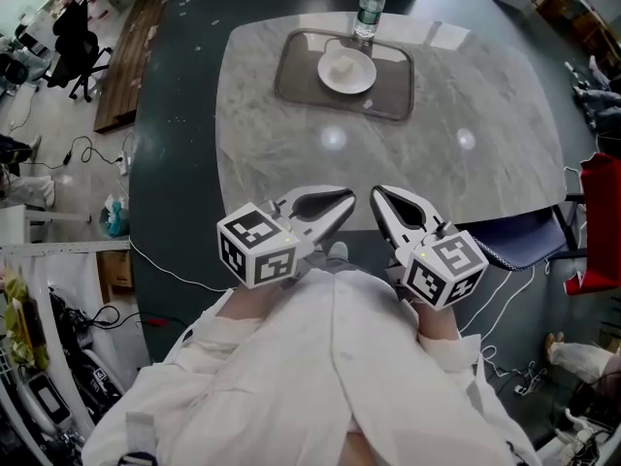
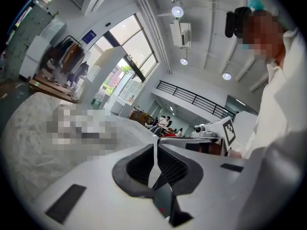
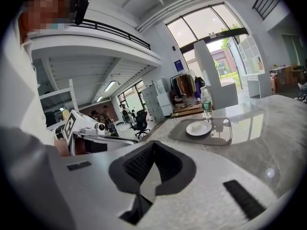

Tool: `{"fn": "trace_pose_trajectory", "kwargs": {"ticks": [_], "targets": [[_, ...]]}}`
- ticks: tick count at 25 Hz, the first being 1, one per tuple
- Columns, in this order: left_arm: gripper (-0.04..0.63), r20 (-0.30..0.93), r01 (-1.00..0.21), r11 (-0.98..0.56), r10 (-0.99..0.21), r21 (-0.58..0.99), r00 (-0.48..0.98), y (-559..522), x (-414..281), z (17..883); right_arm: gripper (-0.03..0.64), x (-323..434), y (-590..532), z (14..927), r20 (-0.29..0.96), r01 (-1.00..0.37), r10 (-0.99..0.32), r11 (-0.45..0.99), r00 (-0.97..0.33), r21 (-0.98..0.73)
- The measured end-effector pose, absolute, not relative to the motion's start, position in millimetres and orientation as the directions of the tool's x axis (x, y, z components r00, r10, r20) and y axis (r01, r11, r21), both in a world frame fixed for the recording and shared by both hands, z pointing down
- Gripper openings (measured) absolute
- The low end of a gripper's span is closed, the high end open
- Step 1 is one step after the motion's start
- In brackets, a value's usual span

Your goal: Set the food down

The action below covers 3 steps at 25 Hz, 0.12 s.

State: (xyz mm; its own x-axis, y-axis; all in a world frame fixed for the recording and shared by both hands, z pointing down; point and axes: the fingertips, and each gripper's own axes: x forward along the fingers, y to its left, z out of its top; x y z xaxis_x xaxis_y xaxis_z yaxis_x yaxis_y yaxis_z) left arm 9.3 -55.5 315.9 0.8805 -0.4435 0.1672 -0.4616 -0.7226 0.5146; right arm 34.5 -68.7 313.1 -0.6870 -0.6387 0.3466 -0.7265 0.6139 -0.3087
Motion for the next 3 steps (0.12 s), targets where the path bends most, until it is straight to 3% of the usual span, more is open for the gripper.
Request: {"fn": "trace_pose_trajectory", "kwargs": {"ticks": [3], "targets": [[0.032, 0.179, -0.466, -0.719, -0.442, 0.515, 0.879, -56.3, 7.0, 319.5, 0.003, 38.4, -71.4, 314.6, 0.349, -0.740, -0.653, 0.599, -0.672, -0.305]]}}
